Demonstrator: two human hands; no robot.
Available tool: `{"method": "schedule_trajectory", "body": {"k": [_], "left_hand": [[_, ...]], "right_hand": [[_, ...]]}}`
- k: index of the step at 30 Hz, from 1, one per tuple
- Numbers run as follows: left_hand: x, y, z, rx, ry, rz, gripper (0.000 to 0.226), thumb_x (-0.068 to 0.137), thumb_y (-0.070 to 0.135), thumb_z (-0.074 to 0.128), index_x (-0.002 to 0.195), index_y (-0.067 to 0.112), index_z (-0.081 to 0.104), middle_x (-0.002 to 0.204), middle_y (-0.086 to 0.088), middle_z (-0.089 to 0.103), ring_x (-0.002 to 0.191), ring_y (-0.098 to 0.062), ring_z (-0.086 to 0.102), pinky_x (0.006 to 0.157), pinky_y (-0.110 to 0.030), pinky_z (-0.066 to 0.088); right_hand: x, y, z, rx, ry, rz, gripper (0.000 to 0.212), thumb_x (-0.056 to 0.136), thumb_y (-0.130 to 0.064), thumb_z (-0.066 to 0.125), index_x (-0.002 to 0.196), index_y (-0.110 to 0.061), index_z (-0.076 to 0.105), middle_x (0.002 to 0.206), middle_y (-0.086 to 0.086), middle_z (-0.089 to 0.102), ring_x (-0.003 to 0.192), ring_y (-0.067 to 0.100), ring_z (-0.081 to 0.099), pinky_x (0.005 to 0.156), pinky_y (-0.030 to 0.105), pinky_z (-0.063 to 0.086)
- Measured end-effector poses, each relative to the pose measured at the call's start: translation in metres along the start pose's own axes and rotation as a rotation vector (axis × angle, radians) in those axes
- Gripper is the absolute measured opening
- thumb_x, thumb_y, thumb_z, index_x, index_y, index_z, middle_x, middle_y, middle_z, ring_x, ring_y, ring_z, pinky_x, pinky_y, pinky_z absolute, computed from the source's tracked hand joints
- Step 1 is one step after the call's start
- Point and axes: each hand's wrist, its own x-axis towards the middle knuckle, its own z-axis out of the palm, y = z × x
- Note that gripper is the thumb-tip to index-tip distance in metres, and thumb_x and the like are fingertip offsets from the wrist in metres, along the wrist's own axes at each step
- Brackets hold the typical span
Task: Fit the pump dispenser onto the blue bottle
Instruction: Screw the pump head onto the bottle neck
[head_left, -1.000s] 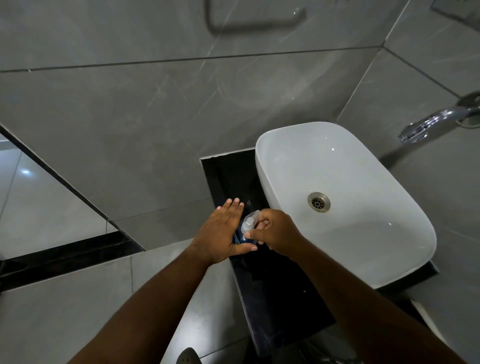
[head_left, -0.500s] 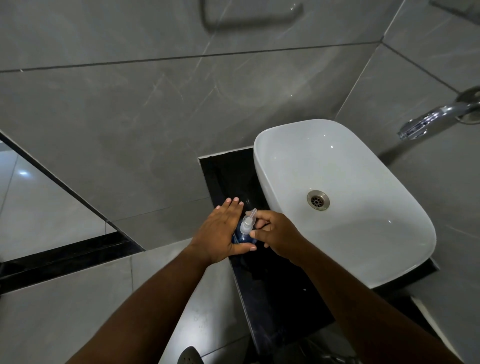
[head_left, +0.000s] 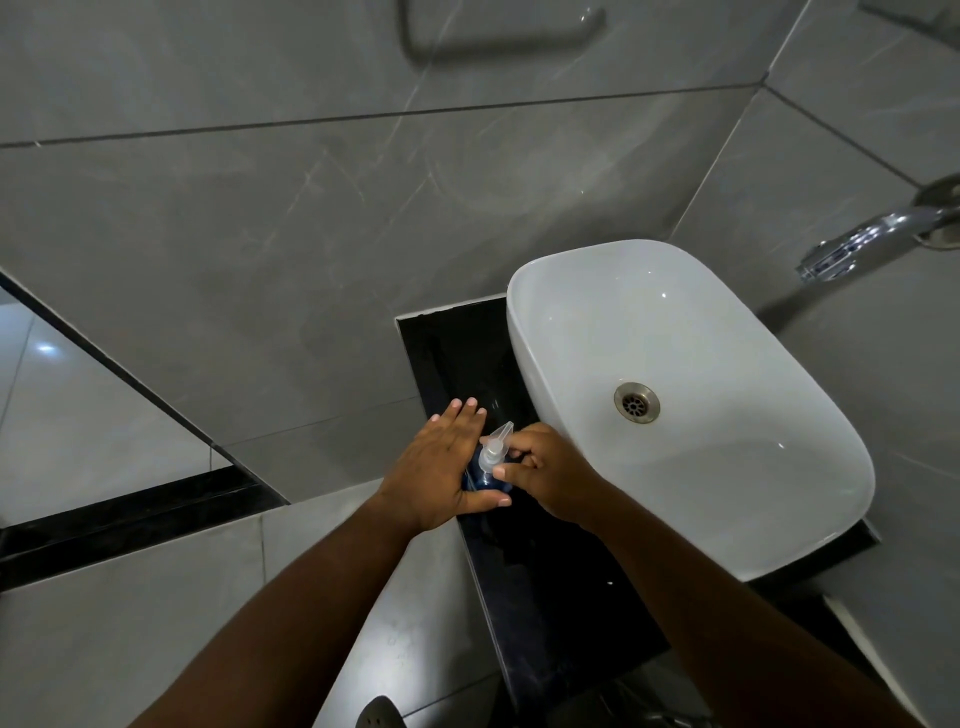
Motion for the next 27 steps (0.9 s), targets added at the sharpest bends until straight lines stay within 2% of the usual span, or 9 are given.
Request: {"method": "schedule_trajectory", "body": {"k": [2, 6, 8, 11, 16, 21, 23, 25, 27], "left_hand": [[0.000, 0.000, 0.000, -0.005, -0.003, -0.006, 0.111, 0.074, 0.087, 0.039, 0.154, 0.018, 0.005, 0.163, -0.004, 0.001, 0.149, -0.017, -0.008, 0.121, -0.039, 0.002], [0.001, 0.000, 0.000, -0.016, -0.015, -0.012, 0.112, 0.074, 0.087, 0.040, 0.154, 0.019, 0.004, 0.164, -0.004, 0.001, 0.148, -0.015, -0.010, 0.120, -0.037, -0.001], [0.002, 0.000, 0.000, -0.016, -0.015, -0.007, 0.112, 0.073, 0.087, 0.041, 0.154, 0.018, 0.004, 0.163, -0.004, 0.000, 0.147, -0.014, -0.012, 0.119, -0.035, -0.003], [0.002, 0.000, 0.000, -0.036, 0.000, 0.005, 0.112, 0.073, 0.086, 0.044, 0.154, 0.017, 0.008, 0.163, -0.005, 0.004, 0.147, -0.013, -0.011, 0.118, -0.034, -0.004], [0.002, -0.001, 0.001, -0.065, 0.015, 0.014, 0.110, 0.073, 0.085, 0.047, 0.154, 0.019, 0.010, 0.163, -0.003, 0.004, 0.146, -0.010, -0.013, 0.117, -0.032, -0.005], [0.001, -0.001, 0.004, -0.117, 0.032, 0.002, 0.111, 0.073, 0.083, 0.050, 0.154, 0.018, 0.012, 0.163, -0.002, 0.008, 0.145, -0.008, -0.015, 0.115, -0.028, -0.008], [0.002, 0.001, 0.004, -0.143, 0.035, -0.001, 0.111, 0.072, 0.083, 0.050, 0.154, 0.017, 0.014, 0.163, -0.003, 0.010, 0.145, -0.007, -0.015, 0.115, -0.029, -0.008], [0.003, 0.001, 0.004, -0.161, 0.035, -0.004, 0.111, 0.071, 0.083, 0.052, 0.153, 0.017, 0.016, 0.163, -0.003, 0.011, 0.144, -0.007, -0.016, 0.115, -0.031, -0.007], [0.003, 0.000, 0.005, -0.170, 0.036, -0.008, 0.110, 0.072, 0.080, 0.053, 0.153, 0.016, 0.016, 0.163, -0.003, 0.011, 0.144, -0.007, -0.016, 0.115, -0.030, -0.007]], "right_hand": [[-0.001, -0.002, 0.001, -0.024, 0.031, 0.020, 0.022, 0.082, -0.018, 0.069, 0.093, 0.000, 0.065, 0.093, 0.021, 0.062, 0.081, 0.031, 0.059, 0.076, 0.042, 0.051], [0.000, -0.003, 0.002, -0.033, 0.053, 0.028, 0.016, 0.081, -0.021, 0.071, 0.085, -0.008, 0.062, 0.082, 0.009, 0.056, 0.067, 0.016, 0.050, 0.065, 0.031, 0.046], [-0.001, -0.003, 0.001, -0.039, 0.044, 0.028, 0.019, 0.080, -0.021, 0.071, 0.077, -0.009, 0.057, 0.079, 0.009, 0.056, 0.066, 0.017, 0.051, 0.064, 0.031, 0.045], [-0.003, -0.004, 0.001, -0.020, 0.038, 0.003, 0.026, 0.076, -0.023, 0.076, 0.092, -0.006, 0.066, 0.082, 0.013, 0.063, 0.072, 0.024, 0.059, 0.066, 0.030, 0.048], [0.005, -0.004, 0.000, -0.086, -0.040, -0.019, 0.035, 0.080, -0.028, 0.072, 0.108, -0.008, 0.065, 0.102, 0.013, 0.068, 0.091, 0.026, 0.064, 0.082, 0.039, 0.054], [0.009, -0.003, 0.004, -0.063, -0.057, 0.011, 0.033, 0.079, -0.029, 0.072, 0.102, -0.006, 0.066, 0.096, 0.012, 0.072, 0.087, 0.026, 0.067, 0.081, 0.040, 0.056], [0.009, -0.003, 0.005, -0.048, -0.049, 0.036, 0.032, 0.080, -0.028, 0.072, 0.102, -0.007, 0.066, 0.095, 0.011, 0.072, 0.085, 0.022, 0.068, 0.079, 0.033, 0.057], [0.008, -0.003, 0.007, -0.020, -0.021, 0.037, 0.027, 0.080, -0.027, 0.071, 0.100, -0.009, 0.067, 0.091, 0.006, 0.073, 0.075, 0.010, 0.066, 0.069, 0.011, 0.052], [0.005, -0.004, 0.013, 0.011, 0.027, 0.034, 0.020, 0.081, -0.025, 0.070, 0.095, -0.011, 0.068, 0.084, 0.002, 0.073, 0.066, 0.001, 0.062, 0.064, 0.002, 0.046]]}}
